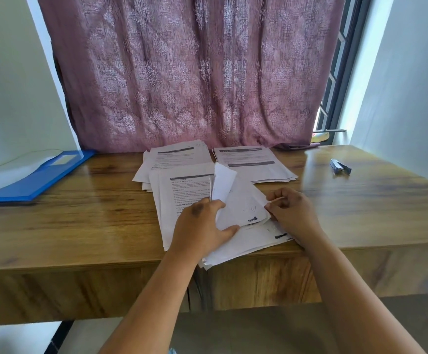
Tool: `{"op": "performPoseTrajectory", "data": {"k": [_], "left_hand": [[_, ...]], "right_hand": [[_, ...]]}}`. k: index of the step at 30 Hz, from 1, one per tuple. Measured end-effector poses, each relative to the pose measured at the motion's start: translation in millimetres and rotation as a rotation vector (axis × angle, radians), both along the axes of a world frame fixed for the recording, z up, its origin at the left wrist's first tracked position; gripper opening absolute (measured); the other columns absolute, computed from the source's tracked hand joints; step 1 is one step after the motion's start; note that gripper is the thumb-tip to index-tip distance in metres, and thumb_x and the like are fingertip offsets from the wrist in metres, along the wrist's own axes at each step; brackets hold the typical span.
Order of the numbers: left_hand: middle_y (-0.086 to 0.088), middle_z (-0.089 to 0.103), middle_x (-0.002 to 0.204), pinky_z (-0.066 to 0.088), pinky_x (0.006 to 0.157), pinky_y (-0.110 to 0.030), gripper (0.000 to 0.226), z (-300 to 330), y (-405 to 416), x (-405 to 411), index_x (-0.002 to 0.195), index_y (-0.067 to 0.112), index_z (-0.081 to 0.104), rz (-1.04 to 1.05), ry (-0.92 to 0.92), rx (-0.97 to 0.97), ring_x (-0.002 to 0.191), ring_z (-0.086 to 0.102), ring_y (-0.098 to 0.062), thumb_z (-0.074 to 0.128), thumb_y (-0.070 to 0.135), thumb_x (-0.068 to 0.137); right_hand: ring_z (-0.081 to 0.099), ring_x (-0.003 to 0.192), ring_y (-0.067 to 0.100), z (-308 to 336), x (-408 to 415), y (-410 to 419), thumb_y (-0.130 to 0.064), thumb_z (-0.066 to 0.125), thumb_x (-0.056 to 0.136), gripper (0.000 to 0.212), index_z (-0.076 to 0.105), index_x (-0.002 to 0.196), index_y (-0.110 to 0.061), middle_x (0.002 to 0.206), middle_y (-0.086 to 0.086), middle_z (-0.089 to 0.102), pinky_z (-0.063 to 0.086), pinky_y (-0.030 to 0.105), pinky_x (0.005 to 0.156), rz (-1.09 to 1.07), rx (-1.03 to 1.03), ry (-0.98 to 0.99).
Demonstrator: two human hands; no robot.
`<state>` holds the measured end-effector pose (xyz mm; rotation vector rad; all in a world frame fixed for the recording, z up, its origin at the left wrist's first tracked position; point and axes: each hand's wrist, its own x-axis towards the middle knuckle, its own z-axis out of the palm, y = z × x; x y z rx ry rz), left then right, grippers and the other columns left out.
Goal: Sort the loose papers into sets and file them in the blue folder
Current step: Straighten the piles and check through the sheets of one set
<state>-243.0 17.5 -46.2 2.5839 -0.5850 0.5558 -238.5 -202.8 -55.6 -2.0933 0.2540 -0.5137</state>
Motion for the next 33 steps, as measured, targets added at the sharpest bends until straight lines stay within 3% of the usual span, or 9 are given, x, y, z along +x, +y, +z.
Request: {"op": "performPoseTrajectory", "data": {"k": [6,10,15,20,25,28,33], "left_hand": [[0.002,0.054,0.139,0.044,0.097,-0.025,0.058,2,1,2,0.137,0.027,0.051,-0.035,0.026,0.011,0.121,0.054,-0.018,0.067,0.048,0.086],[0.0,0.055,0.138,0.047,0.093,-0.025,0.044,0,-4,5,0.135,0.025,0.052,-0.06,-0.016,0.058,0.116,0.058,-0.02,0.061,0.028,0.092],[0.006,0.057,0.131,0.037,0.087,-0.018,0.06,-2,0,9,0.13,0.026,0.055,-0.027,0.059,-0.091,0.117,0.054,-0.016,0.073,0.052,0.079],[0.004,0.059,0.131,0.036,0.086,-0.016,0.06,-5,0,8,0.127,0.025,0.055,0.002,0.01,-0.135,0.116,0.056,-0.016,0.074,0.052,0.078],[0.003,0.058,0.131,0.036,0.082,-0.017,0.064,-7,1,7,0.129,0.025,0.052,0.009,-0.015,-0.107,0.114,0.057,-0.018,0.071,0.058,0.077],[0.003,0.059,0.123,0.039,0.076,-0.017,0.072,-6,-1,8,0.128,0.025,0.05,0.02,-0.073,-0.055,0.106,0.059,-0.016,0.067,0.068,0.074],[0.005,0.056,0.118,0.038,0.072,-0.018,0.074,-7,-4,8,0.126,0.025,0.053,0.011,-0.139,0.028,0.105,0.054,-0.013,0.057,0.078,0.073]], "right_hand": [[0.065,0.061,0.007,1,-1,2,-0.017,0.072,0.084,0.009,0.068,0.09,-0.023,0.075,-0.001,0.071,0.047,0.019,0.054,0.004,-0.009,-0.009],[0.068,0.066,0.012,2,0,2,-0.017,0.072,0.084,0.009,0.068,0.089,-0.022,0.07,-0.001,0.071,0.05,0.024,0.059,0.002,-0.001,-0.01],[0.068,0.062,0.01,4,-2,6,-0.027,0.072,0.085,0.007,0.067,0.088,-0.024,0.071,-0.002,0.071,0.057,0.029,0.062,0.024,0.045,-0.007],[0.065,0.072,0.005,7,-5,9,-0.021,0.077,0.076,0.019,0.068,0.088,-0.032,0.078,-0.01,0.07,0.047,0.018,0.058,0.079,-0.108,0.059],[0.061,0.067,0.002,4,-5,10,-0.016,0.072,0.075,0.016,0.073,0.083,-0.03,0.077,-0.011,0.07,0.044,0.015,0.061,0.084,-0.113,0.04],[0.059,0.058,0.004,6,-9,7,-0.01,0.072,0.078,0.016,0.076,0.082,-0.024,0.074,-0.003,0.072,0.049,0.017,0.056,0.11,0.026,0.026],[0.061,0.067,0.009,13,-17,-1,0.008,0.07,0.079,0.016,0.074,0.085,-0.005,0.078,0.008,0.07,0.051,0.013,0.062,0.265,0.557,-0.066]]}}
